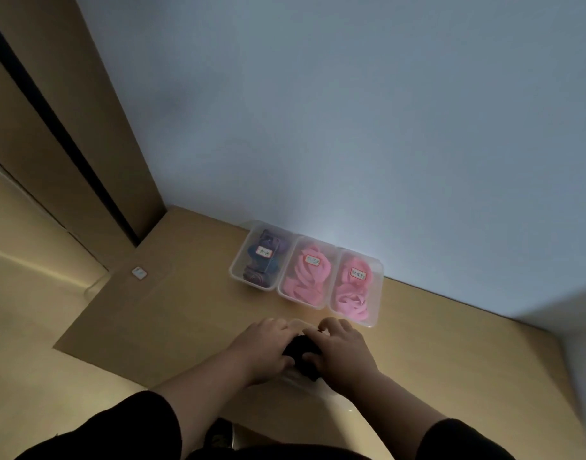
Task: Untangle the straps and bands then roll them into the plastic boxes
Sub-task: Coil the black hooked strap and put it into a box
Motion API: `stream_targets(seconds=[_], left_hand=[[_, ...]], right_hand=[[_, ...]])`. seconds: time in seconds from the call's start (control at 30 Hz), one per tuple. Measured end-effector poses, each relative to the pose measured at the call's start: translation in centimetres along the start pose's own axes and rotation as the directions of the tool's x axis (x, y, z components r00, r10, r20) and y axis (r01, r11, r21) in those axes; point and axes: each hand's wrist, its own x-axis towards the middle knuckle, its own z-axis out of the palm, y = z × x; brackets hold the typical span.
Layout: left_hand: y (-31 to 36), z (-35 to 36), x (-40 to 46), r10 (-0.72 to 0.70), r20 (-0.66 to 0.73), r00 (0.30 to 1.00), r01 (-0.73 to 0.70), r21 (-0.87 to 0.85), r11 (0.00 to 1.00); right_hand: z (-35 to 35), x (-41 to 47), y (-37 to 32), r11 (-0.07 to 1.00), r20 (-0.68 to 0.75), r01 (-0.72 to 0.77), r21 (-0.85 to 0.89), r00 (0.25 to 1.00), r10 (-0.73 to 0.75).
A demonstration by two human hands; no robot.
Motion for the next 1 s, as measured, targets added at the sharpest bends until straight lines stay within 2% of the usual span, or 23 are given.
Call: stream_targets(seconds=[0.07, 0.2, 0.37, 0.47, 0.6, 0.67, 0.77, 0.9, 1.0], left_hand=[[0.0, 0.5, 0.0, -0.014, -0.024, 1.0, 0.014, -0.005, 1.0], [-0.1, 1.5, 0.0, -0.05, -0.042, 0.998, 0.046, -0.097, 0.994], [-0.2, 2.3, -0.1, -0.048, -0.037, 0.998, 0.043, -0.127, 0.991], [0.2, 2.7, -0.1, -0.042, -0.028, 0.999, 0.038, -0.142, 0.989], [0.5, 2.9, -0.3, -0.054, -0.04, 0.998, 0.05, -0.089, 0.995], [0.1, 3.3, -0.3, 0.024, -0.152, 0.988, -0.021, 0.021, 1.0], [-0.4, 4.0, 0.0, 0.117, -0.23, 0.966, -0.084, 0.151, 0.985], [-0.5, 4.0, 0.2, 0.159, -0.337, 0.928, -0.1, 0.186, 0.977], [-1.0, 3.3, -0.3, 0.164, -0.394, 0.904, -0.124, 0.125, 0.984]], right_hand=[[0.1, 0.1, -0.1, 0.999, 0.005, -0.033, -0.012, 0.999, 0.033], [-0.2, 0.9, -0.3, 0.994, -0.001, -0.076, 0.073, 0.997, 0.076], [-0.3, 1.3, -0.1, 0.984, 0.081, -0.177, -0.019, 0.981, 0.178], [-0.3, 1.3, 0.0, 0.986, 0.075, -0.146, -0.087, 0.985, 0.152], [-0.2, 1.2, -0.2, 0.989, 0.032, -0.142, -0.025, 0.989, 0.143], [0.2, 1.2, -0.2, 0.994, 0.013, -0.101, -0.038, 0.995, 0.102], [0.4, 1.0, -0.5, 0.997, -0.031, -0.055, -0.053, 0.998, 0.053], [1.0, 1.2, 0.3, 0.995, -0.118, -0.06, -0.084, 0.992, 0.05], [0.4, 1.1, 0.8, 0.995, -0.207, -0.091, 0.034, 0.974, 0.096]])
